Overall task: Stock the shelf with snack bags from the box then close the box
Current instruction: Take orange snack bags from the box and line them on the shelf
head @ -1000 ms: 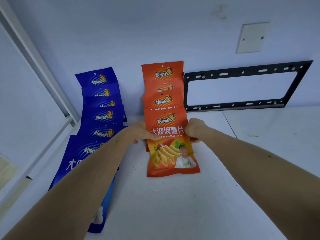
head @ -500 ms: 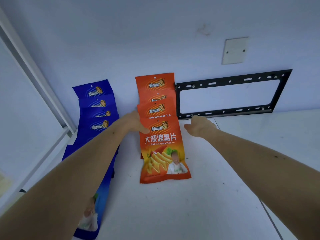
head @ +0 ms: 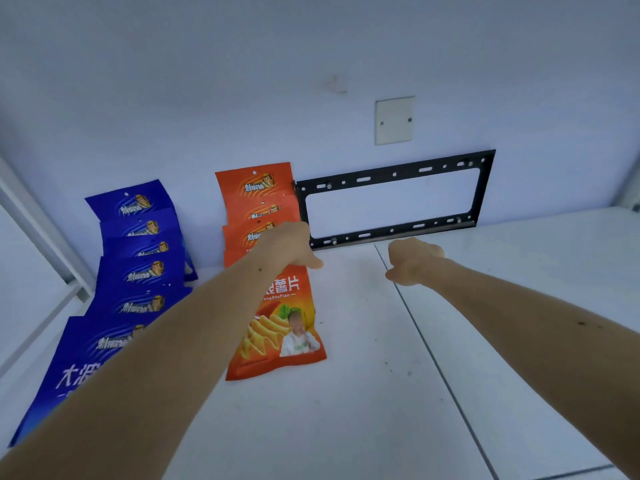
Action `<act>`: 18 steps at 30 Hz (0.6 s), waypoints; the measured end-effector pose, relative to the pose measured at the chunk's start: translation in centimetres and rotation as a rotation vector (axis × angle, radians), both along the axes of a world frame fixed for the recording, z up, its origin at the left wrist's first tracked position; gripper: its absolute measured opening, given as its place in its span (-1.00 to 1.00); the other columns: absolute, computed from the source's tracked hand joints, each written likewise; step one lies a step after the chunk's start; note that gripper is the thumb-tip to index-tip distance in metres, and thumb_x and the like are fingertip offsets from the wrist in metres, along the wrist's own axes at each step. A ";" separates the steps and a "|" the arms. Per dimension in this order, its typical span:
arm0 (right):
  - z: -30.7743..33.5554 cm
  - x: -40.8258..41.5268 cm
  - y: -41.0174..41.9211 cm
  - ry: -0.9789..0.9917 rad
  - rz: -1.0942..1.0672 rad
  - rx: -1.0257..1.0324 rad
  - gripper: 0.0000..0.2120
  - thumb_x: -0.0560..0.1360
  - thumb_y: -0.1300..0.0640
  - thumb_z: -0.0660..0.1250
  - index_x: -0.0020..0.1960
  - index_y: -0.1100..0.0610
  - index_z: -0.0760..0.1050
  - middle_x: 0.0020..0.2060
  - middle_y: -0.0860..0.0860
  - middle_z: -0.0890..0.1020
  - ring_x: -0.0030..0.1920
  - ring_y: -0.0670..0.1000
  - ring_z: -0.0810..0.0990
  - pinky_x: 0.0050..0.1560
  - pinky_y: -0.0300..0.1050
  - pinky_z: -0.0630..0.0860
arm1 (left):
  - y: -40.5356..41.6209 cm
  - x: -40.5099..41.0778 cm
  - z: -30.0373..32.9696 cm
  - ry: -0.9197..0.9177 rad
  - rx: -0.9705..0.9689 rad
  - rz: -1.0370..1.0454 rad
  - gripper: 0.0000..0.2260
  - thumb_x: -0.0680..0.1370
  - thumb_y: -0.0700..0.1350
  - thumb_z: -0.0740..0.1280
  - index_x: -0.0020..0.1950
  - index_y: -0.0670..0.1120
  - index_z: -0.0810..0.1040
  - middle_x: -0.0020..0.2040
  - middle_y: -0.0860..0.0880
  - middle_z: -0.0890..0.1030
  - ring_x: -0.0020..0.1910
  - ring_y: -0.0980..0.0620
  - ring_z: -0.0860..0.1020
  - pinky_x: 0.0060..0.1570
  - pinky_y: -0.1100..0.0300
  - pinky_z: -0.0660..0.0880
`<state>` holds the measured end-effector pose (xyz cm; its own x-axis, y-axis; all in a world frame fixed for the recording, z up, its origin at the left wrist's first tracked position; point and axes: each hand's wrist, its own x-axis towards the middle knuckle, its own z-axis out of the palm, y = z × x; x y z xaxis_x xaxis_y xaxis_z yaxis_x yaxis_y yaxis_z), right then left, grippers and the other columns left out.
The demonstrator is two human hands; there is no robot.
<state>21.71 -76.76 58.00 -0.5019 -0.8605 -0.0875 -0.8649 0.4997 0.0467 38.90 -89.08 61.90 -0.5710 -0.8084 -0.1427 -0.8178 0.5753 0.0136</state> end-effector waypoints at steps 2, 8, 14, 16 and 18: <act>0.0 -1.0 1.4 -0.001 -0.018 0.013 -0.93 0.49 0.15 0.23 -0.03 0.07 0.43 -0.22 -0.05 0.46 -0.18 0.02 0.48 -0.24 -0.15 0.33 | 1.3 -1.3 -0.1 -0.020 -0.019 -0.049 -0.49 0.45 0.17 0.42 0.20 -0.17 0.46 0.02 -0.08 0.54 -0.01 -0.08 0.54 -0.15 0.08 0.44; -0.5 -3.2 7.2 -0.058 -0.106 -0.024 -0.77 0.50 0.09 0.25 0.14 0.08 0.44 -0.01 0.00 0.54 -0.06 0.05 0.54 -0.24 -0.16 0.33 | 5.2 -3.7 0.0 -0.057 -0.012 -0.174 -0.45 0.46 0.19 0.40 0.28 -0.14 0.42 0.12 -0.06 0.52 0.03 -0.07 0.50 -0.13 0.10 0.41; -1.3 -2.2 15.6 -0.059 -0.220 -0.021 -0.73 0.49 0.04 0.27 0.16 0.07 0.46 0.09 0.01 0.54 0.08 0.08 0.55 -0.11 -0.10 0.39 | 11.6 -4.4 -1.5 -0.082 -0.007 -0.335 -0.41 0.45 0.21 0.40 0.34 -0.11 0.41 0.28 -0.03 0.48 0.22 -0.08 0.47 0.00 0.09 0.43; -1.7 -1.7 18.5 -0.062 -0.256 -0.036 -0.74 0.49 0.04 0.27 0.16 0.07 0.46 0.07 0.01 0.55 0.06 0.08 0.56 -0.14 -0.11 0.39 | 13.9 -4.6 -2.2 -0.080 -0.001 -0.376 -0.43 0.45 0.20 0.40 0.33 -0.09 0.41 0.27 -0.03 0.49 0.22 -0.07 0.47 -0.05 0.10 0.38; -2.0 -1.1 21.5 -0.065 -0.293 -0.048 -0.74 0.49 0.04 0.28 0.16 0.06 0.46 0.07 0.01 0.55 0.07 0.09 0.55 -0.15 -0.11 0.38 | 16.4 -5.0 -2.7 -0.074 0.009 -0.412 -0.44 0.45 0.19 0.40 0.33 -0.07 0.41 0.26 -0.02 0.49 0.22 -0.07 0.47 -0.07 0.11 0.35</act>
